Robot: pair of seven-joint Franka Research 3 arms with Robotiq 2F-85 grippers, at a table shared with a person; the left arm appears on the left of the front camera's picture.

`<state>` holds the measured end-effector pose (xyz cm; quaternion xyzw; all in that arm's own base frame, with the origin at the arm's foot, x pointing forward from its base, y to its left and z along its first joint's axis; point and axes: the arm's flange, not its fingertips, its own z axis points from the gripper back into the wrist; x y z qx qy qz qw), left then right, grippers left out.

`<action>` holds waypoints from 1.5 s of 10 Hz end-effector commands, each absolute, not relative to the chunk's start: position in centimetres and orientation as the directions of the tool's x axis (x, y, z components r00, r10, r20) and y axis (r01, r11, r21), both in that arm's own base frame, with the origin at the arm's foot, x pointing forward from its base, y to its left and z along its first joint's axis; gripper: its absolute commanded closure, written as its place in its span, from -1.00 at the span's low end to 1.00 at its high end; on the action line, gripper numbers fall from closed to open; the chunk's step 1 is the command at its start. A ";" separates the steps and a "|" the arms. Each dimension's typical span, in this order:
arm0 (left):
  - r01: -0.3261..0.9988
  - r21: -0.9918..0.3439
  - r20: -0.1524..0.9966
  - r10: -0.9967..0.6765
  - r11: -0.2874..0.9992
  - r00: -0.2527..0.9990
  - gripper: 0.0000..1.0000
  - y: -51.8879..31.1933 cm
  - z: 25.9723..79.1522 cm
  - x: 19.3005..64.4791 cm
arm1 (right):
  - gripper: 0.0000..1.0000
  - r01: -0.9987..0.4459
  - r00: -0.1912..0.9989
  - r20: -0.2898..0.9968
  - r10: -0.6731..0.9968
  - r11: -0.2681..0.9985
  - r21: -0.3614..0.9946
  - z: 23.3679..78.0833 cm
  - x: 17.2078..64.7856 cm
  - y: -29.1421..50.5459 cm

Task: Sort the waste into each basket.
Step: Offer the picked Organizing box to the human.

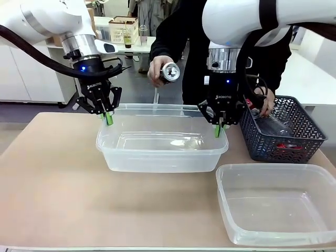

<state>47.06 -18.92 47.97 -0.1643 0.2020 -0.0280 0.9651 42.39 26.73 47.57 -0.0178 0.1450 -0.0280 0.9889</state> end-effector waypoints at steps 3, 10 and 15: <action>-0.009 -0.359 -0.376 -0.135 0.933 0.917 0.83 -18.9 48.5 46.6 | 0.89 0.046 0.957 -0.283 -0.058 0.998 -0.049 47.5 42.4 26.8; -0.009 -0.359 -0.376 -0.135 0.933 0.917 0.83 -18.9 48.5 46.6 | 0.89 0.046 0.957 -0.283 -0.058 0.998 -0.049 47.5 42.4 26.8; -0.009 -0.359 -0.376 -0.135 0.933 0.917 0.83 -18.9 48.5 46.6 | 0.89 0.046 0.957 -0.283 -0.058 0.998 -0.049 47.5 42.4 26.8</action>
